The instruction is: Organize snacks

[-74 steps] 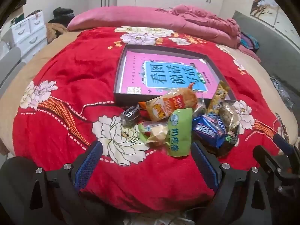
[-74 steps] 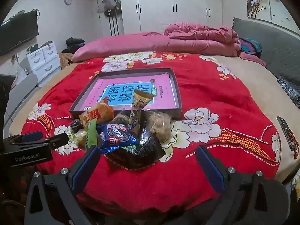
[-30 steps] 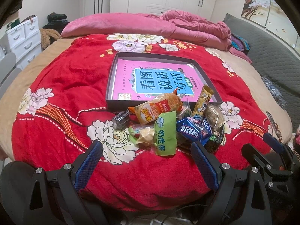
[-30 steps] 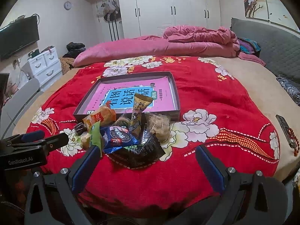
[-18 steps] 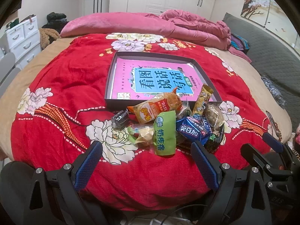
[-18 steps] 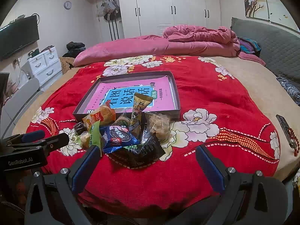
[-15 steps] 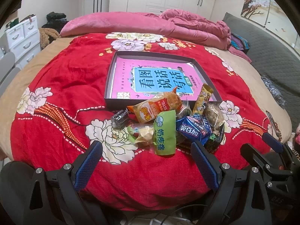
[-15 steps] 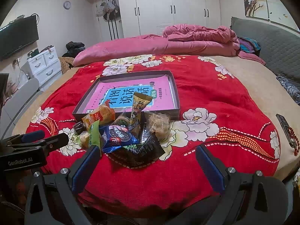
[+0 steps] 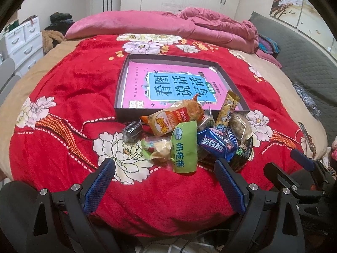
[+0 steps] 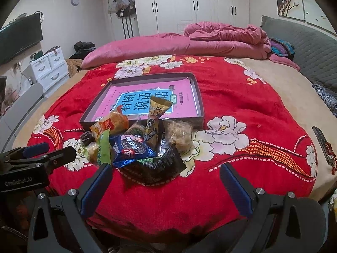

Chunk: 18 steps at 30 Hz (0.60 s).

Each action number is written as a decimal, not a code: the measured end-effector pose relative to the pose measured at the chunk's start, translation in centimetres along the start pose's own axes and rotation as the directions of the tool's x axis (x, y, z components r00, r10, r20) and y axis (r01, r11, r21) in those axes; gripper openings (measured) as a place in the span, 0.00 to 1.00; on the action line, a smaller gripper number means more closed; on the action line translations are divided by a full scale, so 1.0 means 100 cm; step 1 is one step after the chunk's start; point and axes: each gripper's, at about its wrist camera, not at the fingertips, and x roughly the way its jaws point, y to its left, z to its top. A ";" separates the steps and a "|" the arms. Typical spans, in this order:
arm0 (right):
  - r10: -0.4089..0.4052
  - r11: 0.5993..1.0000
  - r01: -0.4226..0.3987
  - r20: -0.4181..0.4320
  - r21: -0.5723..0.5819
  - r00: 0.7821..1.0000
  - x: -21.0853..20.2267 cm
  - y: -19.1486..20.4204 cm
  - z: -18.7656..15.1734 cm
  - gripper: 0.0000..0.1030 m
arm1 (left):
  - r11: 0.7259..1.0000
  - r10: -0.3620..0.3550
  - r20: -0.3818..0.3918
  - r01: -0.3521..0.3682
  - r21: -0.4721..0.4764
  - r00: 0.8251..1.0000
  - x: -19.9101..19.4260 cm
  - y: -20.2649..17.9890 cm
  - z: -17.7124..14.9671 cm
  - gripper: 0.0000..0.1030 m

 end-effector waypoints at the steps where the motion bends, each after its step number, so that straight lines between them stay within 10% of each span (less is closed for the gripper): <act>1: 0.001 1.000 -0.001 -0.005 0.001 1.000 0.001 0.000 0.000 0.99 | 1.000 0.000 -0.003 0.000 -0.003 1.000 0.001 0.001 0.000 0.93; 18: 0.015 0.999 -0.011 -0.089 0.041 0.996 0.022 -0.008 -0.002 0.99 | 0.996 0.014 -0.053 -0.018 -0.084 0.999 0.019 0.027 0.005 0.93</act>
